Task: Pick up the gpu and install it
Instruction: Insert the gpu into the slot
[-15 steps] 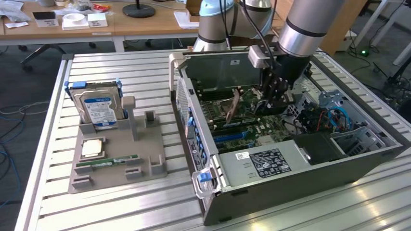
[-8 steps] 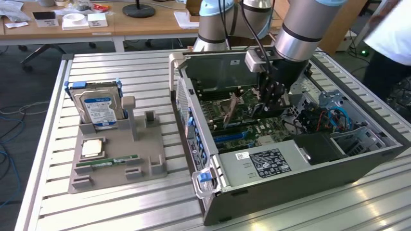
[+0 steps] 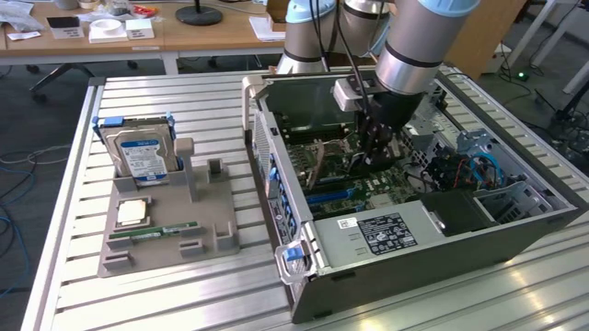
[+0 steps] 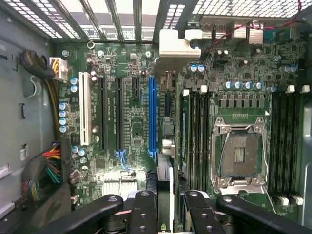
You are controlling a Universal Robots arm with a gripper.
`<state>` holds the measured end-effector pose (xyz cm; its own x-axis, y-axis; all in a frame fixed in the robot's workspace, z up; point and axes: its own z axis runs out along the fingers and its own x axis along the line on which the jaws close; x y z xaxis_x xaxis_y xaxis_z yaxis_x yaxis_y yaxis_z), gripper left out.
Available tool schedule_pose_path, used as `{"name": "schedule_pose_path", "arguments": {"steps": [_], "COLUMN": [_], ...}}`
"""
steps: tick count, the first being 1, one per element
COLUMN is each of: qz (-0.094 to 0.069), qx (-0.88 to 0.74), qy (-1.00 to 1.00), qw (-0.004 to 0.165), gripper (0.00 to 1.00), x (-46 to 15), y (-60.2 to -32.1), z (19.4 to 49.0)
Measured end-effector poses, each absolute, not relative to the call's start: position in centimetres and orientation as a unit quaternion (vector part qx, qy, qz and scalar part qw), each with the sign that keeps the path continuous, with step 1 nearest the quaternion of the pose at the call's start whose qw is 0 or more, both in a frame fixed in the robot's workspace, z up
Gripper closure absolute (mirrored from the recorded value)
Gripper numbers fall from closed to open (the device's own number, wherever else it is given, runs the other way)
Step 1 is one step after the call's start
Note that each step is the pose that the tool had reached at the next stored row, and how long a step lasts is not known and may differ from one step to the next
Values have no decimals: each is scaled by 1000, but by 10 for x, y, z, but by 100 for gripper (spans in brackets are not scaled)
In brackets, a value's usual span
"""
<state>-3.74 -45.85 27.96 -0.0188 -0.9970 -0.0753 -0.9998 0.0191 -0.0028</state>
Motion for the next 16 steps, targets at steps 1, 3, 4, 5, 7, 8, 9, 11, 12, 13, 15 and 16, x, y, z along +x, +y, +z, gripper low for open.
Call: {"name": "schedule_pose_path", "arguments": {"steps": [1,3,4,5,7,8,9,11,12,13,15,16], "qz": [25,25,25,25,25,25,25,25,25,25,25,25], "qx": [-700,-701,-701,-701,-701,-701,-701,-701,-701,-701,-701,-701], "qy": [713,713,712,712,712,712,712,712,712,712,712,712], "qw": [28,28,28,28,28,28,28,28,28,28,28,28], "gripper": [74,74,74,74,74,74,74,74,74,74,74,74], "x": [-39,-40,-41,-42,-44,-44,-45,-46,-47,-48,-49,-50], "y": [-459,-459,-460,-460,-460,-460,-460,-460,-460,-460,-461,-462], "z": [280,279,279,279,279,279,279,279,279,279,279,279]}}
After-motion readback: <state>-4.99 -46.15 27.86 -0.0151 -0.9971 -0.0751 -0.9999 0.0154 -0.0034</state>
